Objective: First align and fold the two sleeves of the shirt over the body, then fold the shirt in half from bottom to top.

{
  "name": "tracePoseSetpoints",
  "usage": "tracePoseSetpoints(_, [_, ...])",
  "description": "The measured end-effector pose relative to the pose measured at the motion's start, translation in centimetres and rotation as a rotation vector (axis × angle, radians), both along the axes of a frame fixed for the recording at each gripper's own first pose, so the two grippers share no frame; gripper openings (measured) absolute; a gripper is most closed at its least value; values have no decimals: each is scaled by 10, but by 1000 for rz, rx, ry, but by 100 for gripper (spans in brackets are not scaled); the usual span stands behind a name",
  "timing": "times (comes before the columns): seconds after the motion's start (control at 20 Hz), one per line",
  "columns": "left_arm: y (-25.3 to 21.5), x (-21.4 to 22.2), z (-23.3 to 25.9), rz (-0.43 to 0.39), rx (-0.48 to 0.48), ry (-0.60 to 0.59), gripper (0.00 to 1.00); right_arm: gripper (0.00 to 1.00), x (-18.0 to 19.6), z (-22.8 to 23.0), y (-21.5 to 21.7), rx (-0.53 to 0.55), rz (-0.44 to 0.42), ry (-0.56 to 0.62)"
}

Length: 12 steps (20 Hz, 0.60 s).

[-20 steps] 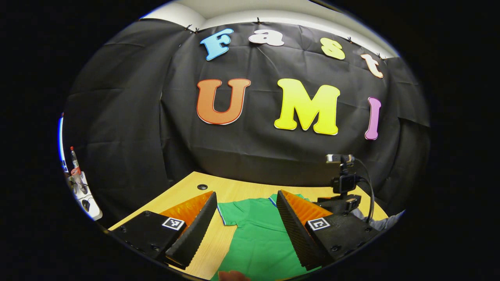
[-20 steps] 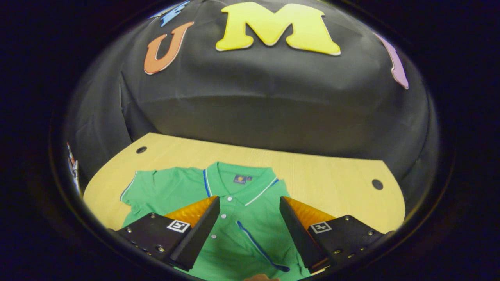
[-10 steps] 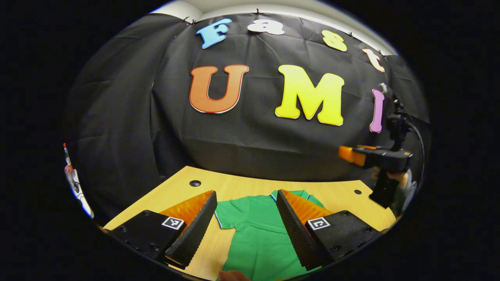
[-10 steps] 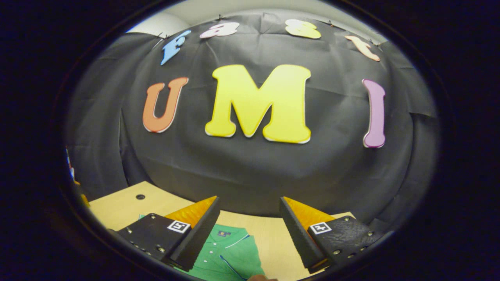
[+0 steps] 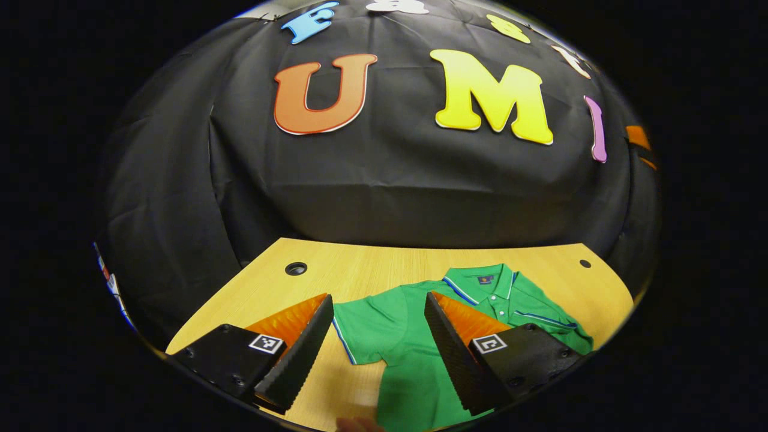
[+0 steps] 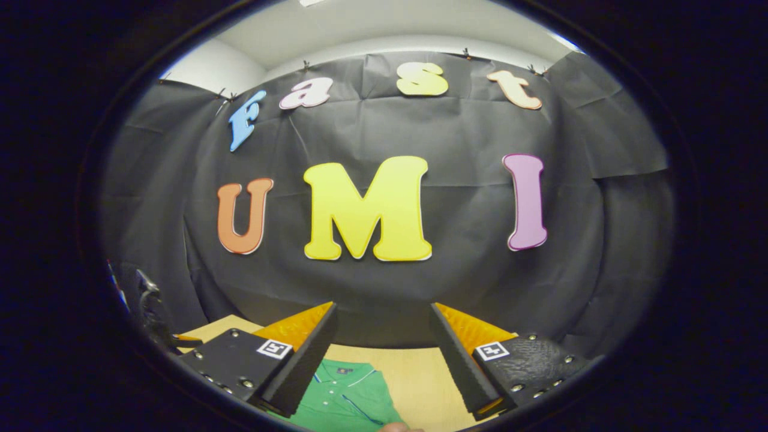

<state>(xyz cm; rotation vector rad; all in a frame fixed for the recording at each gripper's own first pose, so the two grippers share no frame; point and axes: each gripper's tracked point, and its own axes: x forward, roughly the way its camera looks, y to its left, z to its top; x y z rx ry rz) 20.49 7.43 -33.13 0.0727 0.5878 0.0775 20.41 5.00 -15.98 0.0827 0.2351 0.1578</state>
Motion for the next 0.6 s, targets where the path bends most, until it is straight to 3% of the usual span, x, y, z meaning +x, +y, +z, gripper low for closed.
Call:
tracePoseSetpoints(0.2, [23, 22, -34, 59, -6, 66, 98, 95, -27, 17, -17, -37, 12, -25])
tracePoseSetpoints(0.6, [72, 52, -106, 208, -6, 233, 98, 96, -29, 35, -54, -81, -22, -45])
